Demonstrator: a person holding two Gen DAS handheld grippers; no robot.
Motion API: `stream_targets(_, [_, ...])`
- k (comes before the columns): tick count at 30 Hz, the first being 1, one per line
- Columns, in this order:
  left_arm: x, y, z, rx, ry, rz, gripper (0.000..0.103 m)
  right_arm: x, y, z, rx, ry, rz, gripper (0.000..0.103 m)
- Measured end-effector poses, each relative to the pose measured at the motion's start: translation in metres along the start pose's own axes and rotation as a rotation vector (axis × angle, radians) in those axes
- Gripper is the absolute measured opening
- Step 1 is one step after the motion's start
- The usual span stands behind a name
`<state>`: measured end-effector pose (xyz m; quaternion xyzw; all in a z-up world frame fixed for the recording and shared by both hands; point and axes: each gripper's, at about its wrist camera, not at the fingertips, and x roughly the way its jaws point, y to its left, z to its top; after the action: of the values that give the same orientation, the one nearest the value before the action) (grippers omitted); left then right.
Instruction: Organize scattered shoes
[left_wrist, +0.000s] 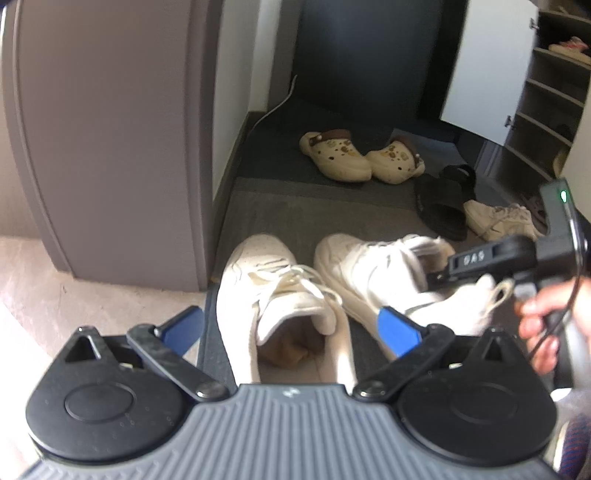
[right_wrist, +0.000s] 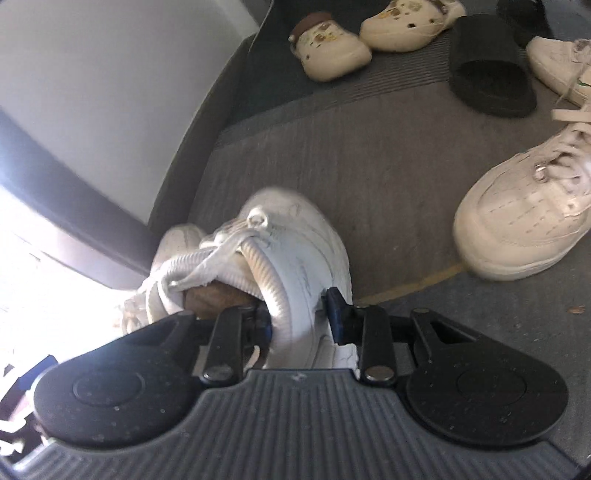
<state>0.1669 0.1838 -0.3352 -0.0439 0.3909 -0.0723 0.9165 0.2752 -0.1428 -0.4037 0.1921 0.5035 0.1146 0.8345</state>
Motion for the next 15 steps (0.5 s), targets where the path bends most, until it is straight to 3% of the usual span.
stream_targets(12, [0.008,-0.009,0.006,0.036,-0.004,0.035,0.102,0.024,0.011,-0.014,-0.06,0.154,0.074,0.044])
stream_targets(15, [0.004,-0.02,0.009,0.088,-0.036,0.029,0.102,0.016,0.0,-0.016,0.01,0.172,0.138,0.058])
